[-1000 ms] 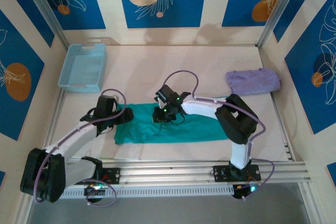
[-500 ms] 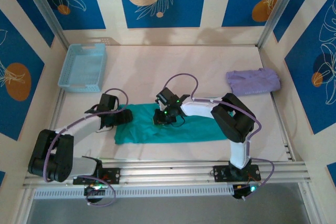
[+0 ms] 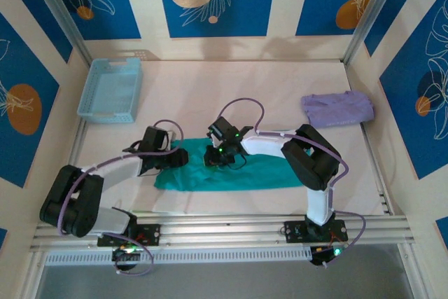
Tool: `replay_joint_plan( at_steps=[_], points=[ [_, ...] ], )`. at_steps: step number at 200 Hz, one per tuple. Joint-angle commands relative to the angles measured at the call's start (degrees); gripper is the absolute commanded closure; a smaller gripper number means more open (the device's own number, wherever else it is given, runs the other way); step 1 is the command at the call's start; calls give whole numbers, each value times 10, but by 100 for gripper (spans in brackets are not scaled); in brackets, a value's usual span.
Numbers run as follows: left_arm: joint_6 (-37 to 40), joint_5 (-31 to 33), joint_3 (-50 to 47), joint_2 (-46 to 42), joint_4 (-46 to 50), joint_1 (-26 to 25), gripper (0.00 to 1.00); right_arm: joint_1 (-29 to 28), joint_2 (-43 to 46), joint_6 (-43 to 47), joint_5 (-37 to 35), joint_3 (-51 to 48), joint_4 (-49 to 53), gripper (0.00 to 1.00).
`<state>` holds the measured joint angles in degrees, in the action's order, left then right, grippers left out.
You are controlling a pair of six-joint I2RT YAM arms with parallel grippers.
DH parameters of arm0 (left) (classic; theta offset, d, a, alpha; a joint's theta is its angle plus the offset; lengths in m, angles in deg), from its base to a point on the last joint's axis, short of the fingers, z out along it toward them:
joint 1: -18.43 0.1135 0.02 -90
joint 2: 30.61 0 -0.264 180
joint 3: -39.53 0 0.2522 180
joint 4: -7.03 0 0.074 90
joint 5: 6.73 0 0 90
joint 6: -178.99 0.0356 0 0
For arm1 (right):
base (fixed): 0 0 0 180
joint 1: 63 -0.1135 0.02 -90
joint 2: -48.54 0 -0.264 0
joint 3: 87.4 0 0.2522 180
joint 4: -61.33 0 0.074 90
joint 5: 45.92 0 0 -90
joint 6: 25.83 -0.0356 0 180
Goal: Fold the inside-out t-shirt
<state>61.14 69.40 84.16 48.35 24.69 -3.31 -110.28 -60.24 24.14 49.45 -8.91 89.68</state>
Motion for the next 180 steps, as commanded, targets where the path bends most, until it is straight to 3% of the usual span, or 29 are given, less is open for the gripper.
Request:
replay_joint_plan(
  at_steps=[1, 22, 53, 83, 114, 163, 180],
  points=[
    [7, -32, -4, 19, -33, -16, 51, -3, 10, -7, 11, -10, 5, 84],
    [10, -34, -5, 33, -48, -24, 64, -3, 20, -6, 11, -9, 5, 84],
    [9, -4, -3, 51, -61, -24, 100, 2, 49, 1, 12, -18, -3, 77],
    [-4, 47, -2, 28, -37, -13, 100, 12, 117, 33, -9, -48, -5, 63],
    [9, 127, 45, -36, 81, -7, 100, 37, 199, 79, -54, -96, -23, 52],
    [85, 264, 230, -32, 371, -4, 100, 92, 276, 84, -63, -158, -92, 51],
    [134, 359, 298, -7, 462, -3, 100, 111, 298, 74, -54, -181, -94, 51]
  ],
)
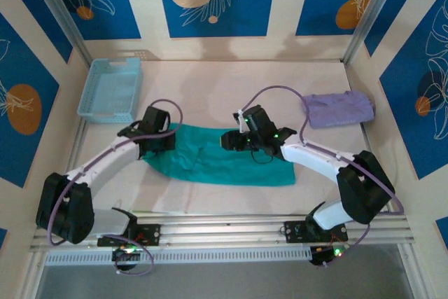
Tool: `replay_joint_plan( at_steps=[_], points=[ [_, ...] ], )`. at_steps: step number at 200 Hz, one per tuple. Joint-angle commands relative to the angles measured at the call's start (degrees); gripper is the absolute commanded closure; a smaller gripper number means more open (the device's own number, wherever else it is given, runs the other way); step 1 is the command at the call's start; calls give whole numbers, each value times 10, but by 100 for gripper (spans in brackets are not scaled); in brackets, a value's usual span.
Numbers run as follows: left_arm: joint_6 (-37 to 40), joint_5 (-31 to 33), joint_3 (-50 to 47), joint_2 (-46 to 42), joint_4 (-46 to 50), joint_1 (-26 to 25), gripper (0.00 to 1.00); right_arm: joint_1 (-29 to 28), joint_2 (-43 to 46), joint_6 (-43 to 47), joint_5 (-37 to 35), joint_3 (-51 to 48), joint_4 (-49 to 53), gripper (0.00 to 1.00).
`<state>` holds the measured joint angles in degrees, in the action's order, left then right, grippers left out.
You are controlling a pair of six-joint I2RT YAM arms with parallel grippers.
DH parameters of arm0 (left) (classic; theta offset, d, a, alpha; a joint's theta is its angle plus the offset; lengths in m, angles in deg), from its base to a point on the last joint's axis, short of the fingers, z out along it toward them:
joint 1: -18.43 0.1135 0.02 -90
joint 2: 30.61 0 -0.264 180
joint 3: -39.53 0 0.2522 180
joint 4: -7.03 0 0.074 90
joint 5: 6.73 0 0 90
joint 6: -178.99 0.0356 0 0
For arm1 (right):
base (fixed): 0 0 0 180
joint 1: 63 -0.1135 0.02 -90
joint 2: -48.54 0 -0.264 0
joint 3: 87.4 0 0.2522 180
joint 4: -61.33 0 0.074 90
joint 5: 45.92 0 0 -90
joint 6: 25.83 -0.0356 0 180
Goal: Fold the inside-out t-shirt
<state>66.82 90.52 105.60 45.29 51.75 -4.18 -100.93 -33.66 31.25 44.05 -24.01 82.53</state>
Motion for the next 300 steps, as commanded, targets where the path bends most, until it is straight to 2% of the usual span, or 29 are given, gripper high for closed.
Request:
replay_joint_plan(
  at_steps=[1, 26, 47, 67, 83, 115, 137, 168, 176, 187, 199, 211, 221, 238, 255, 278, 300],
  points=[
    [80, 155, 89, 26, 196, 6, 100, 18, 33, 3, 0, -31, -22, 51],
    [161, 336, 174, 83, 309, 20, 100, 40, 69, 6, 9, -60, -14, 51],
    [204, 481, 218, 125, 357, 41, 100, 56, 104, 15, 10, -80, -4, 51],
    [201, 514, 264, 153, 385, 42, 100, 72, 129, 21, 15, -96, 0, 51],
    [166, 486, 298, 174, 411, 18, 100, 83, 142, 24, 16, -105, 4, 51],
    [91, 416, 326, 234, 442, -83, 100, 103, 152, 30, 16, -114, 16, 51],
    [36, 362, 344, 276, 454, -133, 100, 112, 155, 35, 15, -114, 26, 51],
    [-1, 223, 374, 324, 373, -203, 100, 121, 155, 42, 13, -112, 36, 51],
    [-4, 178, 385, 339, 337, -218, 95, 123, 155, 42, 11, -112, 40, 51],
    [-6, 114, 403, 359, 298, -232, 76, 124, 155, 44, 4, -113, 46, 51],
    [-3, 55, 418, 368, 251, -243, 68, 127, 157, 44, -2, -113, 54, 51],
    [-4, 37, 421, 360, 218, -246, 52, 127, 158, 39, -4, -117, 54, 51],
    [1, 30, 413, 337, 196, -245, 44, 128, 156, 35, 0, -119, 52, 51],
    [9, 25, 363, 272, 154, -241, 35, 121, 148, 24, 5, -121, 37, 51],
    [-3, 21, 266, 183, 113, -223, 27, 104, 129, 15, 4, -116, 25, 51],
    [-35, 14, 113, 71, 71, -159, 20, 69, 86, 7, 0, -92, 6, 50],
    [-58, -88, -6, 6, 12, -58, 19, 35, 0, -8, 30, -33, -23, 49]
  ],
)
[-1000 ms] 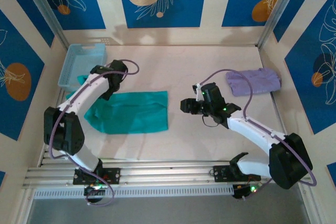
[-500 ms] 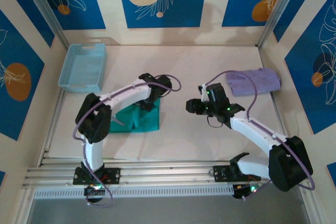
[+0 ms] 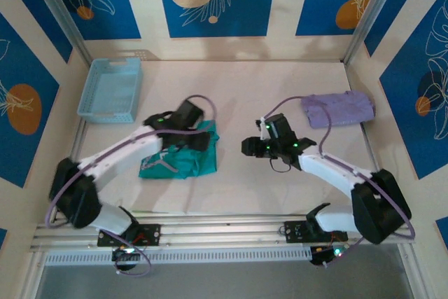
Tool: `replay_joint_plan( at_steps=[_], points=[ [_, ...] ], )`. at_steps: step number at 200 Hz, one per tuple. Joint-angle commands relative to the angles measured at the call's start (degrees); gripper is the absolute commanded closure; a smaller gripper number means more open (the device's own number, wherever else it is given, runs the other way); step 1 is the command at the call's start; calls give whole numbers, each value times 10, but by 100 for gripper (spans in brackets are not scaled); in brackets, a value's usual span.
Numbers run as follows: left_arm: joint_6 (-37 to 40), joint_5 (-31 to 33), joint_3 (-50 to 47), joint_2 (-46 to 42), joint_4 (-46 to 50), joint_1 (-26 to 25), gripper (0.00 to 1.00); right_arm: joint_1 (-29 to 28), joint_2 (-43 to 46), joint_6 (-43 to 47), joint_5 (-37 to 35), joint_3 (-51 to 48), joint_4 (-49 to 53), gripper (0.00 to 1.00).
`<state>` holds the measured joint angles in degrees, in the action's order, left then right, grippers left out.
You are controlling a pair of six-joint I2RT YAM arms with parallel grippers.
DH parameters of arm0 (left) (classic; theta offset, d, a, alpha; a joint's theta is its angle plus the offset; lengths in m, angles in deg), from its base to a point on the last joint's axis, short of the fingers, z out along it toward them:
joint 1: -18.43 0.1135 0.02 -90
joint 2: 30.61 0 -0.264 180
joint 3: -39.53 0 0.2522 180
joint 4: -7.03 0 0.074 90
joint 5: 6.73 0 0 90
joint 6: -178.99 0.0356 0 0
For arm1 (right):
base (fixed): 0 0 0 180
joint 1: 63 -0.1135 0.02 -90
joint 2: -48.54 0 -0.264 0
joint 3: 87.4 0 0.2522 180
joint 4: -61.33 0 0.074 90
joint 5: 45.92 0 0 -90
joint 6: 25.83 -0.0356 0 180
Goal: Fold the inside-out t-shirt
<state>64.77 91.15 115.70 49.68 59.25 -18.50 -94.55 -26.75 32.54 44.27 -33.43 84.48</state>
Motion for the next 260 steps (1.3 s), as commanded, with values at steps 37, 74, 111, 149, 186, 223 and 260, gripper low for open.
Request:
replay_joint_plan(
  at_steps=[37, 74, 111, 149, 186, 223, 260],
  points=[
    [-42, -162, -186, -67, -111, 127, 17, -66, -239, -42, 49, 189, -48, 47],
    [-51, -208, -227, -49, -164, 131, 17, -57, -339, -69, 101, 268, -54, 48],
    [-84, -297, -267, -72, -279, 127, 24, -42, -378, -73, 112, 320, -54, 53],
    [-90, -318, -272, -75, -345, 92, 30, -20, -389, -76, 125, 342, -58, 59],
    [-96, -289, -260, -37, -426, 14, 30, -2, -411, -87, 151, 370, -58, 67],
    [-110, -295, -197, 85, -509, -58, 30, 49, -414, -84, 184, 389, -40, 69],
    [-90, -305, -178, 86, -526, -86, 29, 99, -337, -53, 185, 335, -14, 66]
  ],
)
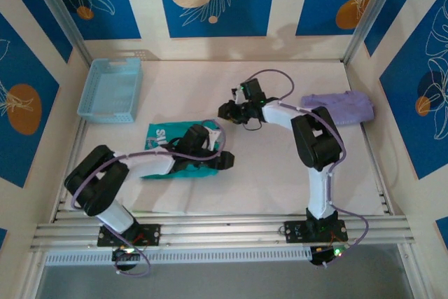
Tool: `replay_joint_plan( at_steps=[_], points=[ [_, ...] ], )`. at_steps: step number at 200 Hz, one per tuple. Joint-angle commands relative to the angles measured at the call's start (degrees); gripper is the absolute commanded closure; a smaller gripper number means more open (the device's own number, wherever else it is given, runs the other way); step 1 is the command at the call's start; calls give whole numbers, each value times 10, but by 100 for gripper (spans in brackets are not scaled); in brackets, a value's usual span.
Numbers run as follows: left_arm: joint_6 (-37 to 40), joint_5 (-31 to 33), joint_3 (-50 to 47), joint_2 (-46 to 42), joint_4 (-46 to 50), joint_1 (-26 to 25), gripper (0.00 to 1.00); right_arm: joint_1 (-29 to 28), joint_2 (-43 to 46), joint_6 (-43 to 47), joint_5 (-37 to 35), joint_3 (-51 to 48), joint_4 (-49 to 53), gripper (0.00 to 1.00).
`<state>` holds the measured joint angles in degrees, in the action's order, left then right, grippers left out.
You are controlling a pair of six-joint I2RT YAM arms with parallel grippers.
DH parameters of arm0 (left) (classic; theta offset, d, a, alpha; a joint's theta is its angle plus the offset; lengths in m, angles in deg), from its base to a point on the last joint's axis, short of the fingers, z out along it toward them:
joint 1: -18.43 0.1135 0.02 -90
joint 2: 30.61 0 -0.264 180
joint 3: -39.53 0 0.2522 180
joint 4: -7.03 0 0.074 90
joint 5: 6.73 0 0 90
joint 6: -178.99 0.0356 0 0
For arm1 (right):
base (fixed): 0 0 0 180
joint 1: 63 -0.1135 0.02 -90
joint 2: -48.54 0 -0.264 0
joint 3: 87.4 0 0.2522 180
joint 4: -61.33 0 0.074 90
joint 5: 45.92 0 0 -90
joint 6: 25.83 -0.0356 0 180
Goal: Fold the inside-out t-shirt
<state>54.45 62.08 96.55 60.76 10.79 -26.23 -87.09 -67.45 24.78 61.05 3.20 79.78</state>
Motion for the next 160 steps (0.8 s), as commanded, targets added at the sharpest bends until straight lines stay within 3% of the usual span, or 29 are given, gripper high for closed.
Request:
replay_joint_plan(
  at_steps=[1, 37, 58, 75, 111, 160],
  points=[
    [14, -14, 13, -28, -41, -8, 29, 26, 72, 26, 16, -34, 34, 66],
    [83, 49, -19, -164, 52, 26, 23, 13, 140, 33, 13, -112, 29, 59],
    [78, 98, -33, -237, 142, 99, 22, -30, 147, 30, 22, -113, 21, 56],
    [59, 99, -40, -270, 205, 176, 22, -69, 138, 28, 12, -92, 22, 56],
    [72, 79, -45, -266, 257, 281, 22, -109, 64, 17, 9, -19, 29, 57],
    [74, 78, -61, -212, 254, 291, 23, -79, -60, -6, -17, 72, 83, 64]
  ],
)
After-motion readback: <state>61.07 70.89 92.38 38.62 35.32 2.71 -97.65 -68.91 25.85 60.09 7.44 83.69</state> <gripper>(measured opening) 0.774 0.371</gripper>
